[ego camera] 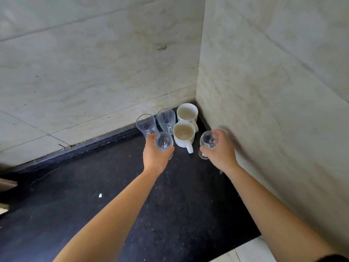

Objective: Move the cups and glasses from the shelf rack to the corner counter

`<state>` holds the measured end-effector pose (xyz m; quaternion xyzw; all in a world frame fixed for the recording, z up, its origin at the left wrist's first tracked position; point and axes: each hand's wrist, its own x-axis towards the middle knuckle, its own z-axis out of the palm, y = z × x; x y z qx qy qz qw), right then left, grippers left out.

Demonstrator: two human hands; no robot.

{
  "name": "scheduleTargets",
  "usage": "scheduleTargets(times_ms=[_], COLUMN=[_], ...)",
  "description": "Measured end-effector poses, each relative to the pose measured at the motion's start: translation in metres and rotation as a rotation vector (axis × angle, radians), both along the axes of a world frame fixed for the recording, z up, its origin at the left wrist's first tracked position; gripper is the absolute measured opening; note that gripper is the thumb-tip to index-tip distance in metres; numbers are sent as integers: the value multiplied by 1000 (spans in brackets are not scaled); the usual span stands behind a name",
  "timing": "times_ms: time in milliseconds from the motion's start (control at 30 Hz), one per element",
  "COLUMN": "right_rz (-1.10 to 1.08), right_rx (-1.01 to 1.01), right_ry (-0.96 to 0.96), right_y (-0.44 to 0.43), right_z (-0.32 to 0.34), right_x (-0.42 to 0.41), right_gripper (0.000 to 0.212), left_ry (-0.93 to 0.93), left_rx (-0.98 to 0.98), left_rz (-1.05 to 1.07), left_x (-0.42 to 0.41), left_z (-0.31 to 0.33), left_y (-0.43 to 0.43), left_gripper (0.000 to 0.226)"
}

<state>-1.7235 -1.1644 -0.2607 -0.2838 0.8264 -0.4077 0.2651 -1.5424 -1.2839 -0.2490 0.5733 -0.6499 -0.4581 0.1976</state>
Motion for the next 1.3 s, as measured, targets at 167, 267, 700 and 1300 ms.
scheduleTargets(times_ms=[167, 267, 700, 1300], right_rz=[37, 59, 150, 470], right_rx=[39, 53, 208, -450], right_ry=[32, 61, 53, 971], right_y=[-26, -33, -22, -115], right_z=[-24, -31, -13, 262], right_x=[-7, -8, -2, 145], right_gripper=[58, 58, 96, 67], left_ry=[-40, -51, -118, -734], left_rx=[9, -3, -61, -1043], left_rz=[0, -14, -171, 216], left_x=[-13, -17, 1, 235], left_z=[-21, -25, -10, 285], left_y=[-20, -26, -30, 0], left_gripper=[60, 60, 88, 64])
